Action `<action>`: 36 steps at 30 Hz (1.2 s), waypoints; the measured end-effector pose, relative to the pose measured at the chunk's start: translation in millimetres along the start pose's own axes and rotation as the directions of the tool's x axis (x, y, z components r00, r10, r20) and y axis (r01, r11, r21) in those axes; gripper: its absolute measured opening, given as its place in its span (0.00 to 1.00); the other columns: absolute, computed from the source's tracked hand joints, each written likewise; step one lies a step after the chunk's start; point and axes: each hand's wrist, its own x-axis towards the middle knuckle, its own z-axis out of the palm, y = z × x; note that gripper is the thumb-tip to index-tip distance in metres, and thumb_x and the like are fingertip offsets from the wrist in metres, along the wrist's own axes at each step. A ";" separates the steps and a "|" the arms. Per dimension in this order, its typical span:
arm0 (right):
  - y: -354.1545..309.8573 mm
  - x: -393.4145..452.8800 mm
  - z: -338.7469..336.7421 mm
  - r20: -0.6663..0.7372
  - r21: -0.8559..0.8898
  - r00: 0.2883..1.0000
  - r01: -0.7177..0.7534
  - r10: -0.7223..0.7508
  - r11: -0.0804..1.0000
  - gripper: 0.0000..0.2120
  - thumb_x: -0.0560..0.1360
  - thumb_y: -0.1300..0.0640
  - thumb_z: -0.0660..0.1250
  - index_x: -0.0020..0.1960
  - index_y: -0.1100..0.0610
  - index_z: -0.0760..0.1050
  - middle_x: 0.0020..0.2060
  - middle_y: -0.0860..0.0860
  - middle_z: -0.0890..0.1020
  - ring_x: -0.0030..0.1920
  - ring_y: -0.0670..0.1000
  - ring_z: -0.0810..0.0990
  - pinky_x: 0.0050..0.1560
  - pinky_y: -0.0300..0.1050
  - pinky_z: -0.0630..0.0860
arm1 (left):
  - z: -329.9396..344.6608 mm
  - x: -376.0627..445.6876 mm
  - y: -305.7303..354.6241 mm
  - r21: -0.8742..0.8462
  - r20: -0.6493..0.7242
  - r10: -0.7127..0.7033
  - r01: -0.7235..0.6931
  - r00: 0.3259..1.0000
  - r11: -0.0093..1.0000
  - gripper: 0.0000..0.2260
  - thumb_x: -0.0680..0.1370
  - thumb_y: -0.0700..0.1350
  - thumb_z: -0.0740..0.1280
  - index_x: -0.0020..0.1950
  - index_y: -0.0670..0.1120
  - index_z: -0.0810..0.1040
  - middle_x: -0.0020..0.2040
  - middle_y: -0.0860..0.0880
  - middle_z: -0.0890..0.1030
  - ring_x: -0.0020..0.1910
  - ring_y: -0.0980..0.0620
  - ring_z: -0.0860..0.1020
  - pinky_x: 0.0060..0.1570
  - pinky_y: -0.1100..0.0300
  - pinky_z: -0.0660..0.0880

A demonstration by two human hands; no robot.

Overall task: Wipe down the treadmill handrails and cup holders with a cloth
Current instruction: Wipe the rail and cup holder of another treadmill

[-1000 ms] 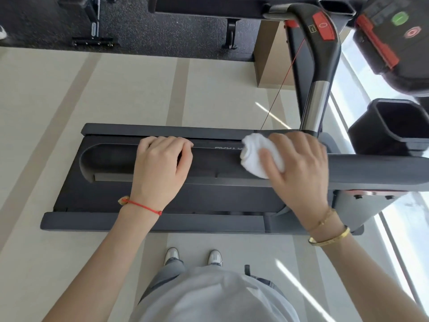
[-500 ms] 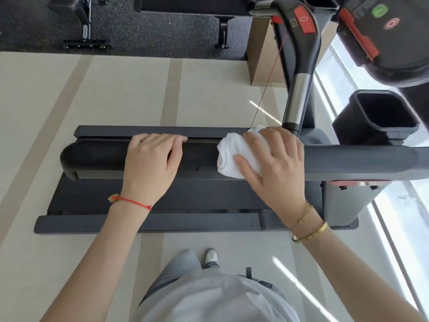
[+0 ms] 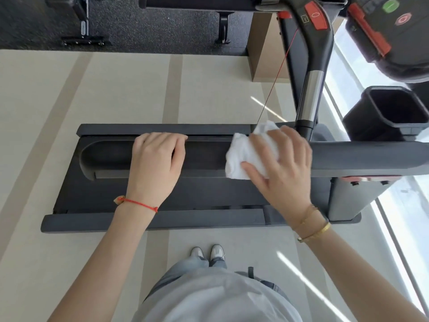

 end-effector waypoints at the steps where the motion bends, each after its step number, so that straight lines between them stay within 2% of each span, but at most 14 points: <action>1: 6.0 1.6 -4.4 0.019 -0.001 0.997 -0.071 0.071 0.997 0.20 0.79 0.43 0.63 0.64 0.54 0.76 0.57 0.59 0.76 0.63 0.64 0.72 0.65 0.58 0.66 | 1.2 0.0 -0.2 0.004 -0.006 -0.003 0.003 1.000 1.000 0.13 0.83 0.41 0.58 0.50 0.45 0.82 0.48 0.51 0.84 0.49 0.47 0.80 0.60 0.52 0.68; 3: -1.4 15.4 -6.6 0.048 0.033 0.977 -0.211 0.209 0.977 0.18 0.80 0.44 0.60 0.62 0.54 0.76 0.57 0.57 0.76 0.60 0.61 0.74 0.62 0.55 0.67 | 3.8 -0.4 -0.5 0.019 -0.017 -0.006 0.007 1.000 1.000 0.13 0.83 0.42 0.57 0.50 0.46 0.82 0.47 0.51 0.84 0.48 0.48 0.80 0.60 0.52 0.68; 5: -31.1 35.4 -1.1 0.097 0.091 0.959 -0.275 0.267 0.957 0.19 0.79 0.44 0.59 0.63 0.55 0.74 0.60 0.56 0.74 0.56 0.58 0.74 0.59 0.53 0.69 | 5.2 -0.6 -0.9 0.042 -0.029 -0.008 0.009 1.000 0.999 0.14 0.83 0.42 0.56 0.49 0.46 0.81 0.45 0.51 0.84 0.46 0.48 0.80 0.58 0.52 0.68; 8: -68.2 47.3 5.4 0.123 0.192 0.973 -0.215 0.194 0.958 0.22 0.79 0.44 0.61 0.62 0.62 0.73 0.55 0.56 0.76 0.52 0.58 0.76 0.56 0.51 0.70 | 7.6 0.1 -3.1 0.061 -0.052 0.012 -0.009 0.999 0.998 0.14 0.82 0.42 0.55 0.44 0.46 0.78 0.40 0.51 0.81 0.42 0.46 0.78 0.54 0.52 0.68; 10: -61.9 42.9 1.5 0.108 0.211 0.986 -0.145 0.124 0.967 0.21 0.79 0.44 0.61 0.59 0.62 0.75 0.50 0.55 0.78 0.51 0.57 0.76 0.56 0.49 0.71 | 8.3 -0.4 -4.8 0.059 -0.062 0.019 -0.015 0.998 0.998 0.13 0.82 0.42 0.55 0.44 0.46 0.79 0.40 0.51 0.81 0.42 0.47 0.78 0.55 0.52 0.68; 13: -29.3 31.0 -8.3 0.130 0.164 0.983 -0.154 0.133 0.974 0.21 0.80 0.43 0.59 0.59 0.59 0.75 0.51 0.54 0.78 0.53 0.57 0.76 0.58 0.49 0.71 | 10.3 -1.0 -5.9 0.048 -0.060 0.018 -0.015 0.998 0.999 0.14 0.83 0.43 0.55 0.50 0.46 0.81 0.46 0.51 0.84 0.47 0.48 0.80 0.60 0.53 0.68; 17: -25.4 32.7 -7.5 0.146 0.094 0.970 -0.209 0.194 0.973 0.19 0.78 0.43 0.59 0.60 0.56 0.75 0.50 0.53 0.77 0.52 0.57 0.74 0.57 0.50 0.69 | 11.2 -0.1 -5.3 0.049 -0.071 0.009 -0.006 0.997 0.999 0.14 0.83 0.43 0.56 0.49 0.46 0.81 0.46 0.52 0.84 0.47 0.48 0.80 0.60 0.53 0.68; 21: -68.1 43.9 3.7 0.129 0.139 0.989 -0.087 0.069 0.986 0.17 0.79 0.45 0.60 0.60 0.53 0.77 0.49 0.54 0.77 0.51 0.58 0.74 0.55 0.52 0.68 | 11.1 -0.5 -6.0 0.056 -0.091 0.030 -0.025 0.995 0.998 0.14 0.81 0.42 0.54 0.43 0.46 0.78 0.40 0.51 0.80 0.42 0.47 0.77 0.54 0.52 0.69; 23: -60.0 41.0 2.6 0.120 0.144 0.992 -0.053 0.036 0.988 0.17 0.80 0.45 0.59 0.58 0.54 0.77 0.50 0.54 0.77 0.51 0.58 0.75 0.54 0.52 0.69 | 11.5 -1.1 -6.0 0.066 -0.088 0.037 -0.031 0.995 0.997 0.14 0.82 0.43 0.54 0.45 0.46 0.79 0.41 0.51 0.81 0.43 0.47 0.78 0.55 0.52 0.69; 27: -8.9 31.2 -9.9 0.091 0.083 0.975 -0.212 0.205 0.974 0.14 0.80 0.47 0.59 0.52 0.56 0.77 0.46 0.53 0.77 0.48 0.57 0.74 0.51 0.49 0.68 | 13.5 -0.5 -6.8 0.075 -0.079 0.018 -0.012 0.997 0.997 0.16 0.84 0.45 0.53 0.50 0.47 0.81 0.45 0.51 0.83 0.47 0.48 0.79 0.60 0.52 0.68; 30: -18.6 34.7 -8.3 0.086 0.041 0.958 -0.279 0.275 0.959 0.11 0.78 0.48 0.61 0.47 0.55 0.76 0.46 0.51 0.78 0.48 0.57 0.74 0.51 0.50 0.67 | 15.1 0.0 -6.3 0.090 -0.095 0.015 -0.007 0.995 0.996 0.15 0.83 0.44 0.54 0.50 0.47 0.81 0.44 0.51 0.83 0.45 0.48 0.79 0.59 0.53 0.68; 32: -48.7 37.3 -1.1 0.109 0.064 0.973 -0.211 0.203 0.975 0.12 0.78 0.48 0.60 0.53 0.53 0.77 0.49 0.51 0.77 0.51 0.58 0.74 0.53 0.52 0.67 | 15.8 -0.3 -6.4 0.097 -0.110 0.024 -0.013 0.994 0.995 0.15 0.83 0.44 0.54 0.49 0.47 0.81 0.43 0.52 0.82 0.44 0.47 0.79 0.57 0.53 0.68; 34: -72.5 35.0 4.2 0.128 0.117 0.987 -0.116 0.101 0.986 0.17 0.79 0.47 0.59 0.64 0.50 0.76 0.53 0.53 0.77 0.58 0.60 0.73 0.57 0.55 0.66 | 16.0 -0.5 -8.0 0.099 -0.112 0.041 -0.030 0.993 0.995 0.14 0.82 0.43 0.55 0.47 0.47 0.79 0.41 0.51 0.82 0.43 0.47 0.78 0.55 0.53 0.68; 36: -68.4 31.3 4.0 0.131 0.120 0.991 -0.036 0.020 0.992 0.20 0.81 0.46 0.58 0.70 0.49 0.72 0.56 0.54 0.76 0.62 0.61 0.72 0.60 0.56 0.67 | 15.2 -0.6 -8.9 0.094 -0.111 0.049 -0.039 0.993 0.995 0.13 0.82 0.43 0.56 0.47 0.47 0.79 0.42 0.51 0.81 0.44 0.47 0.78 0.55 0.53 0.68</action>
